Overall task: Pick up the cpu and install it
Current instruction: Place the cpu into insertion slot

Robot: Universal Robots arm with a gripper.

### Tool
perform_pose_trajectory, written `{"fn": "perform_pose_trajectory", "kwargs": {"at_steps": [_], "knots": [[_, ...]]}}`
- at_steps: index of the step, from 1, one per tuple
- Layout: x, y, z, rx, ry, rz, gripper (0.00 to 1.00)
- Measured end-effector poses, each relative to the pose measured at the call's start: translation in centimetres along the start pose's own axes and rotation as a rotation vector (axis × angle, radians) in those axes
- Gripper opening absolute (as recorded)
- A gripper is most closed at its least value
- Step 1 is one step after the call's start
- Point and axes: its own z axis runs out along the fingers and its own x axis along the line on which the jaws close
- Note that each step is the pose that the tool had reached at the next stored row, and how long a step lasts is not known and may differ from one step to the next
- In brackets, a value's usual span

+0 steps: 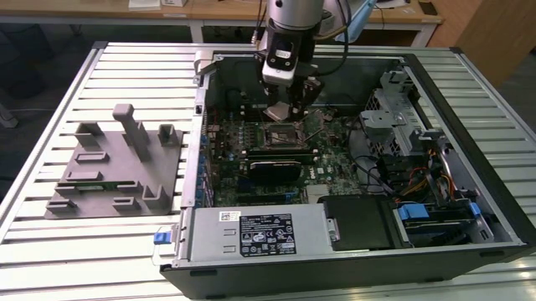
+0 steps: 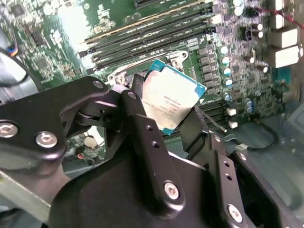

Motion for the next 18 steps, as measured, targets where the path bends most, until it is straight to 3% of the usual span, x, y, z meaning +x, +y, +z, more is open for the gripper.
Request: {"fn": "perform_pose_trajectory", "kwargs": {"at_steps": [18], "knots": [[0.01, 0.01, 0.18, 0.0109, 0.0170, 0.327, 0.54]]}}
